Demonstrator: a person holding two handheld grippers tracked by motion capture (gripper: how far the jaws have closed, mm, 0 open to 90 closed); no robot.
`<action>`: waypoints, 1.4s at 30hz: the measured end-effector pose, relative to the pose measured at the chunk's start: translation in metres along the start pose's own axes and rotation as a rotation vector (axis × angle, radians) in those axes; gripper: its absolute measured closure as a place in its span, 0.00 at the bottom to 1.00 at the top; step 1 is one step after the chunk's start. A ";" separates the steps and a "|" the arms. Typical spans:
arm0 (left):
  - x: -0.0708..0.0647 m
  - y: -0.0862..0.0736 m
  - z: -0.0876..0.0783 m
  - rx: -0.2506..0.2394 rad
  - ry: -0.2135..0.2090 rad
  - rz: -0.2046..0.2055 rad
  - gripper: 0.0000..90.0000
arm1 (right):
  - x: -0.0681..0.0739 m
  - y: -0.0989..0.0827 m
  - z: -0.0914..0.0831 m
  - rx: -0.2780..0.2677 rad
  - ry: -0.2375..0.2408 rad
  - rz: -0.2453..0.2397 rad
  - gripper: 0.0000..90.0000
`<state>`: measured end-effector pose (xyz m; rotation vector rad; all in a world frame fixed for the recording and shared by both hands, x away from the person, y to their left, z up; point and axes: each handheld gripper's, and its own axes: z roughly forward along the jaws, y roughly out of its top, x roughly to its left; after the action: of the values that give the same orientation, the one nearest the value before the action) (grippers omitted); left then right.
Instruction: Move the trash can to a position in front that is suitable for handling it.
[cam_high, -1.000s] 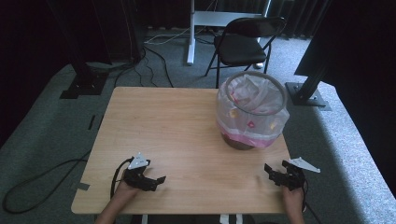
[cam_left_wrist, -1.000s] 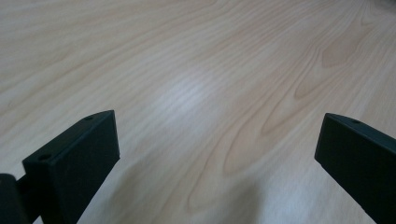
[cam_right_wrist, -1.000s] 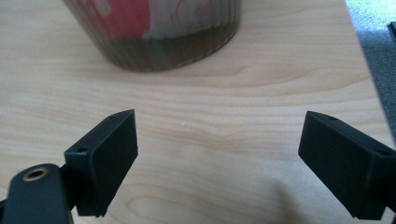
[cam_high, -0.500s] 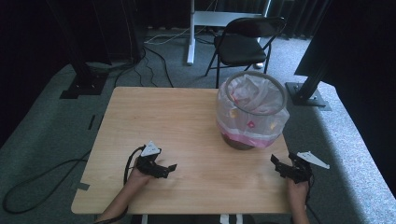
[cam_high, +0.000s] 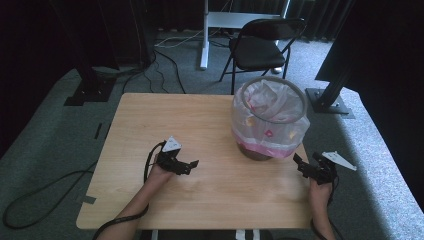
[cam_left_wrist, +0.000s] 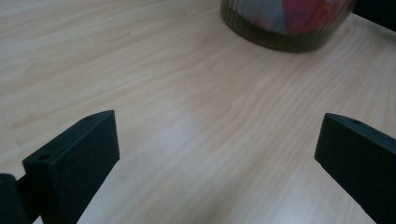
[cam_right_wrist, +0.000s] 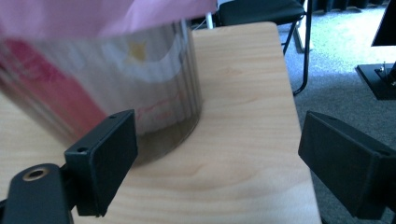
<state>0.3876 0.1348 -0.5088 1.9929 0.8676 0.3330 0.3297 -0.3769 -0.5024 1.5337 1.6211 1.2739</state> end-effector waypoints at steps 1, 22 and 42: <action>0.001 0.003 0.002 -0.001 -0.003 -0.001 0.00 | -0.001 0.002 0.001 -0.001 -0.005 0.002 0.12; -0.002 0.053 0.064 -0.060 0.004 0.010 0.00 | -0.020 0.033 0.031 -0.060 -0.045 0.030 0.12; 0.005 0.091 0.113 -0.061 0.047 -0.056 0.00 | -0.031 0.066 0.077 -0.029 -0.060 0.069 0.12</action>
<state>0.4924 0.0349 -0.4968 1.9077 0.9308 0.3715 0.4318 -0.3941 -0.4795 1.6072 1.5176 1.2693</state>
